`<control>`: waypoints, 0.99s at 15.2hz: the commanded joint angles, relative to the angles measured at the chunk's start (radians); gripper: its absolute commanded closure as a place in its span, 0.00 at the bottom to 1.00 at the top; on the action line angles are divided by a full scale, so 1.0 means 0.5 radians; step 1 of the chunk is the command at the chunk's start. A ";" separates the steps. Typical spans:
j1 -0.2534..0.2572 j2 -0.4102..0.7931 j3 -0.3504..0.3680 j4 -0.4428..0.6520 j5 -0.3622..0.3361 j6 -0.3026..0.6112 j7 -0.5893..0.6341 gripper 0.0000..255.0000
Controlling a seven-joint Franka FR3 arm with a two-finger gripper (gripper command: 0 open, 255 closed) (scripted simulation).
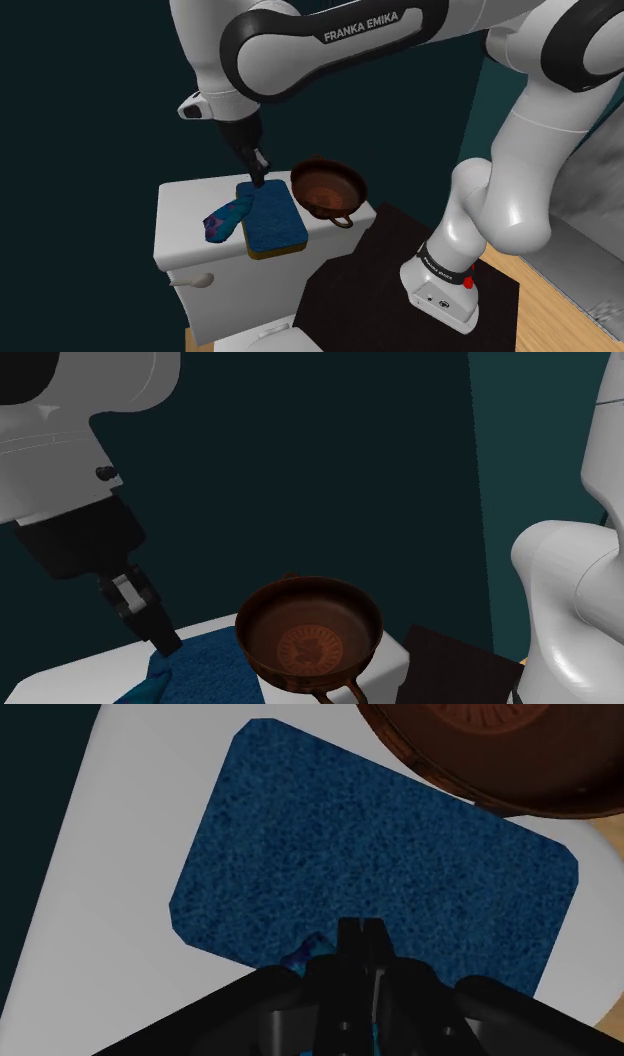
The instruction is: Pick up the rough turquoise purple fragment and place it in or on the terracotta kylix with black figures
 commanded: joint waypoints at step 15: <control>0.115 0.350 0.042 0.148 -0.126 0.133 0.314 0.00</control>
